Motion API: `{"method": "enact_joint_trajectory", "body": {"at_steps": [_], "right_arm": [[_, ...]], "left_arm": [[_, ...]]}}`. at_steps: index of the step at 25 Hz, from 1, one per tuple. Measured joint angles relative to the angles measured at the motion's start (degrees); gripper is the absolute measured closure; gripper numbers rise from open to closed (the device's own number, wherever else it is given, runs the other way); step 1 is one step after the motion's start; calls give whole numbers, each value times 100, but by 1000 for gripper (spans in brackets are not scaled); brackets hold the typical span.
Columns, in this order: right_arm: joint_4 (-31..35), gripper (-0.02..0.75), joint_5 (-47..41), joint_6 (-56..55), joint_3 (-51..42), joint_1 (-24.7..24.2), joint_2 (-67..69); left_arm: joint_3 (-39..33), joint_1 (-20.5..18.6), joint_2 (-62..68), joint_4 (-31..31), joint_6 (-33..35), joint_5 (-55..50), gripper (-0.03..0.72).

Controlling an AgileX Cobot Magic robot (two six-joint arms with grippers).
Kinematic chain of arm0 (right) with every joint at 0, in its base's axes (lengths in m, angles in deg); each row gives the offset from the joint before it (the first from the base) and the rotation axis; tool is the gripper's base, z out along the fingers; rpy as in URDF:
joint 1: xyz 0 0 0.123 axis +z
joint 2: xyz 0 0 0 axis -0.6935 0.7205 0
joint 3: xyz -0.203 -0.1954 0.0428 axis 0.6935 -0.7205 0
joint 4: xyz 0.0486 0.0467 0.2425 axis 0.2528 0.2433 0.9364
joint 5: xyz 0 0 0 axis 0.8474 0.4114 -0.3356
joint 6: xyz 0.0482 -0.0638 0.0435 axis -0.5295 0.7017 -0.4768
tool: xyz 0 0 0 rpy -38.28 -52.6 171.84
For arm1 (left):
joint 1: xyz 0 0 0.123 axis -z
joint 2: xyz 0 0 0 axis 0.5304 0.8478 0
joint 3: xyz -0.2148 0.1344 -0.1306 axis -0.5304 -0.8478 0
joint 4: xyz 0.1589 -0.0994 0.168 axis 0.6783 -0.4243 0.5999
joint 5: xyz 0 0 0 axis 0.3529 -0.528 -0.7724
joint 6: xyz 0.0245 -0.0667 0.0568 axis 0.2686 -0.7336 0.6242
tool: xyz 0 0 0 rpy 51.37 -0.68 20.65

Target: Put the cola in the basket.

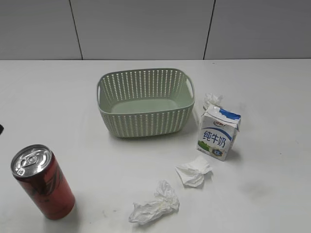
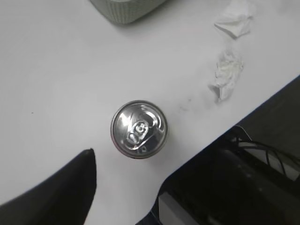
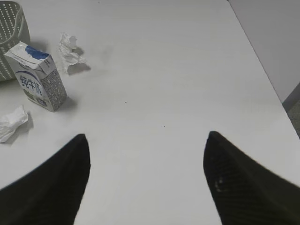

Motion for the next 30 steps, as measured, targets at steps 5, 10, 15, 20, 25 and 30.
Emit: {"method": "enact_joint_trajectory", "body": {"at_steps": [5,10,15,20,25,30], "right_arm": [[0,167,0,0,0,0,0],[0,167,0,-1,0,0,0],[0,167,0,-1,0,0,0],[0,167,0,-1,0,0,0],[0,167,0,-1,0,0,0],[0,167,0,-1,0,0,0]], "left_arm": [[254,284,779,197,-151,-249,94],[481,634,1536,695,-398,-431,95],[522,699,2107,755,-458,-442,95],[533,699,2459,854,-472,-342,95],[533,699,2640,838,-478,-250,82],[533,699,2694,810,-487,-239,76]]}}
